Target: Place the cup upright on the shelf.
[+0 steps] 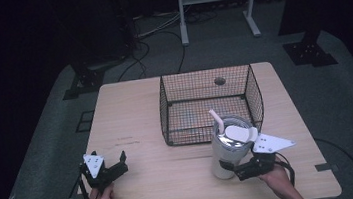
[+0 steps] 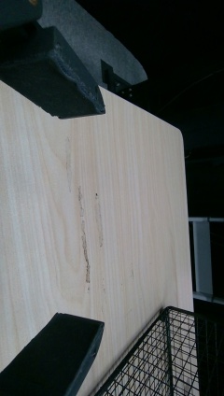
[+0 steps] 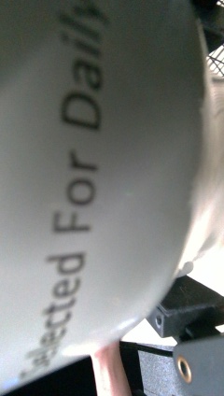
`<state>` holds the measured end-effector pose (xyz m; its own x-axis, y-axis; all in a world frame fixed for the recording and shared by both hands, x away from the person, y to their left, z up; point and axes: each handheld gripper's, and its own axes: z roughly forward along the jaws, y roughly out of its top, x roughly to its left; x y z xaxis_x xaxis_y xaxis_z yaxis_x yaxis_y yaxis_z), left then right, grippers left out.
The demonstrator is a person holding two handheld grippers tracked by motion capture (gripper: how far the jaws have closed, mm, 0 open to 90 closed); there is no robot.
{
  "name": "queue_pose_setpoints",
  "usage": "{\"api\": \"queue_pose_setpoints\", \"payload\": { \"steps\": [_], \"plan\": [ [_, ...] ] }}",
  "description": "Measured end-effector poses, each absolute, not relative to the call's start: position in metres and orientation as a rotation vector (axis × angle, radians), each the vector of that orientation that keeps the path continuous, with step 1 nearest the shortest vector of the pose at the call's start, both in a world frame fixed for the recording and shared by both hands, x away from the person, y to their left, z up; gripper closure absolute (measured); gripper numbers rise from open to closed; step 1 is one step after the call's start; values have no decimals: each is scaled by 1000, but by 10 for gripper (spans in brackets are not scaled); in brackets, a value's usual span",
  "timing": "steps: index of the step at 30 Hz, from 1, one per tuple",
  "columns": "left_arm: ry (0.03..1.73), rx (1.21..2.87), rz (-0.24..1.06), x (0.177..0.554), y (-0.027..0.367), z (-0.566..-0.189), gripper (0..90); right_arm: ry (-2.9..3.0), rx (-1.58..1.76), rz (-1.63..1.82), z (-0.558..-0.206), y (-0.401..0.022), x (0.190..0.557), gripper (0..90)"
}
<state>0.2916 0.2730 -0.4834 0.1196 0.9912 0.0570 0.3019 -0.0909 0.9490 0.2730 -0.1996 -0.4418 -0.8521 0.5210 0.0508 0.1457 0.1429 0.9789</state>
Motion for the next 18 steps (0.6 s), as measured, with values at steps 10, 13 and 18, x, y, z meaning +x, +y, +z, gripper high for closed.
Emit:
{"api": "queue_pose_setpoints", "payload": {
  "steps": [10,13,18],
  "plan": [
    [1314,1541,1017,292,273,-483,0,2137,617,1762,-423,-192,280,85],
    [1315,1541,1016,292,273,-483,0,2139,604,1766,-416,-190,284,85],
    [1319,1541,1014,292,273,-483,0,2137,585,1760,-406,-186,288,85]
  ]
}}
